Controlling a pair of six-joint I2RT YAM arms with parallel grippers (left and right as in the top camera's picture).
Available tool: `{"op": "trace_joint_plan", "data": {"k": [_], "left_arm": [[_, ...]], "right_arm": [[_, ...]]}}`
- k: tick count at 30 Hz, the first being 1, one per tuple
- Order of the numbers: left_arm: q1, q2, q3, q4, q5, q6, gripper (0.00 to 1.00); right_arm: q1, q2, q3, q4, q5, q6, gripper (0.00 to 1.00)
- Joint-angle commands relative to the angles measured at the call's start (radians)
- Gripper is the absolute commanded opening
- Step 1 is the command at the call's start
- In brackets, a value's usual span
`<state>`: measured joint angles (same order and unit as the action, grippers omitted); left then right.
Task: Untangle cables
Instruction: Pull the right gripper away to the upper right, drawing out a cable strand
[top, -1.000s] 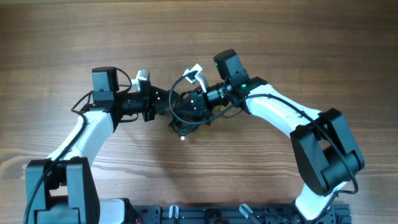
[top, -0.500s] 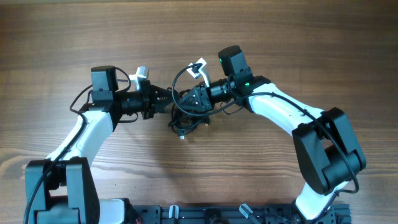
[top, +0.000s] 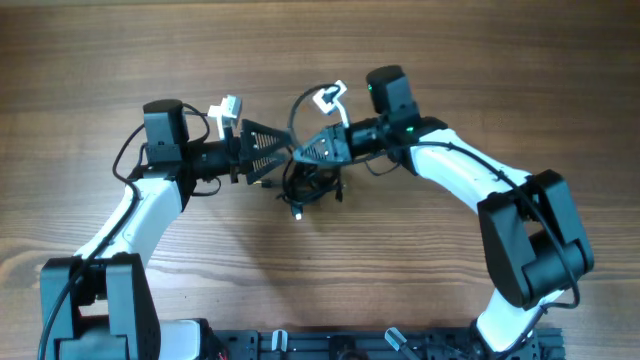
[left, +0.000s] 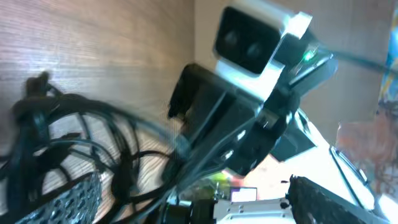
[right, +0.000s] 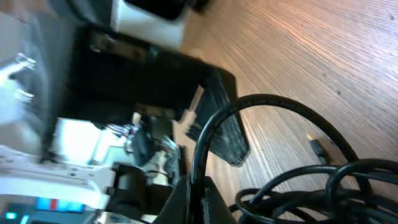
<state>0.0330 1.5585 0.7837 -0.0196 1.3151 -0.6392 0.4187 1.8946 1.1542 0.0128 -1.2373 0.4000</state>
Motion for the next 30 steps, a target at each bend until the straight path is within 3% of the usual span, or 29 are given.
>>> {"op": "trace_joint_plan", "data": {"k": [1,3,7,12,15,16,17,18,19,20,22,24,29,30], "left_arm": [[-0.002,-0.012,0.002,-0.095,-0.065,0.116,1.0],[-0.003,-0.012,0.002,-0.163,-0.167,0.142,1.0],[-0.003,-0.012,0.002,-0.233,-0.188,0.251,1.0],[-0.046,-0.011,0.002,-0.248,-0.199,0.251,1.0],[-0.126,-0.011,0.002,-0.248,-0.252,0.249,0.93],[-0.145,-0.011,0.002,-0.248,-0.294,0.238,0.88],[-0.164,-0.011,0.002,-0.248,-0.331,0.239,0.68],[-0.172,-0.011,0.002,-0.248,-0.348,0.239,0.32],[-0.171,-0.011,0.002,-0.248,-0.355,0.239,0.1],[-0.171,-0.011,0.002,-0.253,-0.384,0.24,0.04],[-0.172,-0.011,0.002,-0.307,-0.574,0.244,0.04],[-0.172,-0.011,0.002,-0.389,-0.793,0.27,0.04],[-0.172,-0.011,0.002,-0.475,-1.031,0.291,0.04],[-0.172,-0.011,0.002,-0.488,-1.057,0.291,0.04]], "right_arm": [[-0.034,-0.029,0.009,0.095,-0.181,0.148,0.04],[-0.035,-0.029,0.009,0.131,-0.203,0.151,0.04],[-0.035,-0.029,0.009,0.18,-0.27,0.154,0.04],[-0.034,-0.029,0.009,0.219,-0.298,0.179,0.04],[-0.034,-0.029,0.009,0.324,-0.299,0.27,0.04],[-0.034,-0.029,0.009,0.356,-0.299,0.299,0.04],[-0.034,-0.029,0.009,0.371,-0.299,0.312,0.04],[-0.034,-0.029,0.009,0.37,-0.299,0.312,0.04],[-0.034,-0.029,0.009,0.37,-0.299,0.318,0.04],[-0.039,-0.029,0.009,0.389,-0.298,0.348,0.04],[-0.071,-0.029,0.009,0.517,-0.299,0.515,0.04],[-0.123,-0.029,0.009,0.811,-0.298,0.808,0.04],[-0.259,-0.029,0.009,1.267,-0.271,1.207,0.04],[-0.299,-0.029,0.009,1.284,-0.268,1.233,0.04]]}}
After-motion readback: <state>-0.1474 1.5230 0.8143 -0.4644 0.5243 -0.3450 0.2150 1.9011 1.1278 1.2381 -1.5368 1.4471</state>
